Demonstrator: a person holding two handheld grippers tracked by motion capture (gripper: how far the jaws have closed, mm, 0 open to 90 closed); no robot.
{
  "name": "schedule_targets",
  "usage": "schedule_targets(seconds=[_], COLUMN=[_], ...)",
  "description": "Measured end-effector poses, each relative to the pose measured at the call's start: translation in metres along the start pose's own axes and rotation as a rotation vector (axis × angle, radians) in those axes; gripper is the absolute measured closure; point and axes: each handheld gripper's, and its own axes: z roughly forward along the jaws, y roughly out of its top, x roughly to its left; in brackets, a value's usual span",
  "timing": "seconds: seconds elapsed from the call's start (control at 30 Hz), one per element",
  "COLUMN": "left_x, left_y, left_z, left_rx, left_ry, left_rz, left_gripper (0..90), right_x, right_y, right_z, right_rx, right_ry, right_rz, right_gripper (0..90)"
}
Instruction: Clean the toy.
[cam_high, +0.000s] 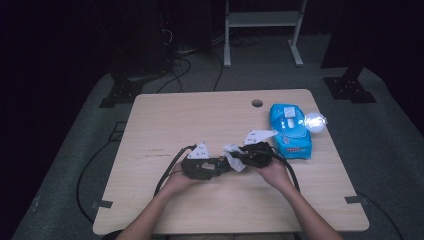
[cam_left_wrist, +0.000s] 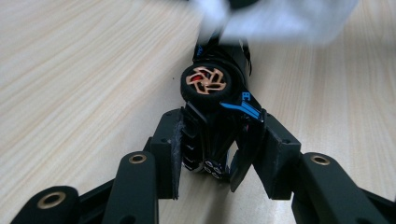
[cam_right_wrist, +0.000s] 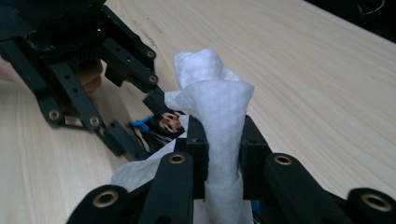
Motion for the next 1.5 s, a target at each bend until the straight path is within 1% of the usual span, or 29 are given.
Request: schedule_targets(seconds=[0.03, 0.13, 0.17, 0.2, 0.27, 0.3, 0.33, 0.37, 0.4, 0.47, 0.57, 0.67, 0.7, 0.83, 0.87, 0.97, 1.0, 1.03, 1.07, 1.1, 1.13, 1.17, 1.23, 1.3, 1.33, 1.37, 1.4, 1.43, 1.5], left_x=[0.0, -0.001, -0.001, -0.001, -0.001, -0.001, -0.001, -0.002, -0.002, -0.002, -0.002, -0.002, -0.002, -0.001, -0.001, -0.002, -0.002, -0.001, -0.001, -0.001, -0.001, -0.001, -0.001, -0.001, -0.001, -0.001, -0.001, -0.002, -0.002], left_y=[0.0, 0.0, 0.0, 0.0, 0.0, 0.0, 0.0, 0.0, 0.0, 0.0, 0.0, 0.001, 0.001, 0.001, 0.001, 0.001, 0.001, 0.001, 0.001, 0.001, 0.001, 0.001, 0.001, 0.001, 0.002, 0.002, 0.002, 0.002, 0.002], left_z=[0.0, 0.001, 0.001, 0.001, 0.001, 0.001, 0.001, 0.001, 0.001, 0.002, 0.002, 0.003, 0.004, 0.005, 0.005, 0.005, 0.005, 0.005, 0.005, 0.005, 0.005, 0.005, 0.005, 0.006, 0.007, 0.007, 0.007, 0.007, 0.007], left_rx=[0.0, -0.002, -0.002, -0.002, -0.004, -0.006, -0.006, -0.007, -0.008, -0.01, -0.013, -0.014, -0.014, -0.016, -0.017, -0.017, -0.017, -0.018, -0.019, -0.018, -0.018, -0.018, -0.019, -0.023, -0.021, -0.02, -0.02, -0.021, -0.019], left_ry=[0.0, 0.0, 0.0, -0.003, -0.005, -0.009, -0.009, -0.014, -0.012, -0.01, -0.01, -0.011, -0.01, -0.013, -0.013, -0.013, -0.012, -0.012, -0.013, -0.012, -0.013, -0.013, -0.013, -0.013, -0.013, -0.012, -0.012, -0.01, -0.011], left_rz=[-0.001, 0.002, 0.002, 0.004, 0.003, 0.005, 0.005, 0.017, 0.017, 0.015, 0.015, 0.021, 0.02, 0.016, 0.015, 0.018, 0.021, 0.021, 0.022, 0.023, 0.02, 0.02, 0.02, 0.018, 0.016, 0.016, 0.016, 0.012, 0.014], left_gripper=[56.5, 56.7, 56.8, 56.9, 57.2, 57.3, 57.7, 58.0, 58.0, 58.0, 58.0, 58.1, 58.0, 58.0, 58.1, 58.1, 58.1, 58.1, 58.1, 58.1, 58.1, 58.1, 58.1, 58.1, 58.1, 58.1, 58.1, 58.1, 58.1], right_x=[0.003, 0.014, 0.014, 0.02, 0.021, 0.019, 0.019, 0.012, 0.009, 0.001, -0.008, -0.007, -0.001, 0.016, 0.019, 0.02, 0.013, 0.013, 0.003, 0.003, -0.007, -0.01, -0.014, -0.013, -0.005, -0.002, -0.002, 0.007, 0.011], right_y=[0.002, 0.007, 0.007, 0.009, 0.009, 0.007, 0.007, 0.002, 0.0, -0.007, -0.015, -0.016, -0.013, -0.007, -0.006, -0.006, -0.008, -0.008, -0.012, -0.012, -0.018, -0.02, -0.023, -0.023, -0.021, -0.02, -0.02, -0.016, -0.013], right_z=[0.006, 0.018, 0.018, 0.025, 0.026, 0.024, 0.024, 0.018, 0.016, 0.008, 0.001, 0.0, 0.004, 0.017, 0.019, 0.018, 0.014, 0.014, 0.007, 0.007, 0.0, -0.002, -0.006, -0.005, -0.001, 0.001, 0.001, 0.007, 0.009], right_rx=[0.004, -0.013, -0.013, -0.017, -0.012, -0.006, -0.006, -0.008, -0.008, -0.013, -0.021, -0.028, -0.044, -0.061, -0.06, -0.055, -0.053, -0.053, -0.044, -0.044, -0.045, -0.047, -0.055, -0.055, -0.06, -0.062, -0.062, -0.064, -0.061], right_ry=[0.014, 0.041, 0.041, 0.041, 0.036, 0.011, 0.011, -0.012, -0.028, -0.081, -0.1, -0.097, -0.062, 0.033, 0.034, 0.025, -0.004, -0.004, -0.047, -0.047, -0.081, -0.085, -0.085, -0.086, -0.069, -0.055, -0.055, -0.032, -0.021], right_rz=[0.002, 0.0, 0.0, -0.02, -0.032, -0.037, -0.037, -0.023, -0.02, -0.022, 0.017, 0.022, 0.027, 0.009, -0.004, -0.015, -0.007, -0.007, 0.013, 0.013, 0.041, 0.056, 0.084, 0.076, 0.062, 0.059, 0.059, 0.032, 0.017], right_gripper=[79.1, 79.5, 79.5, 79.6, 79.5, 79.6, 79.6, 79.6, 79.6, 79.6, 79.6, 79.6, 79.6, 79.5, 79.5, 79.5, 79.5, 79.5, 79.5, 79.5, 79.5, 79.5, 79.5, 79.5, 79.5, 79.5, 79.5, 79.5, 79.5])
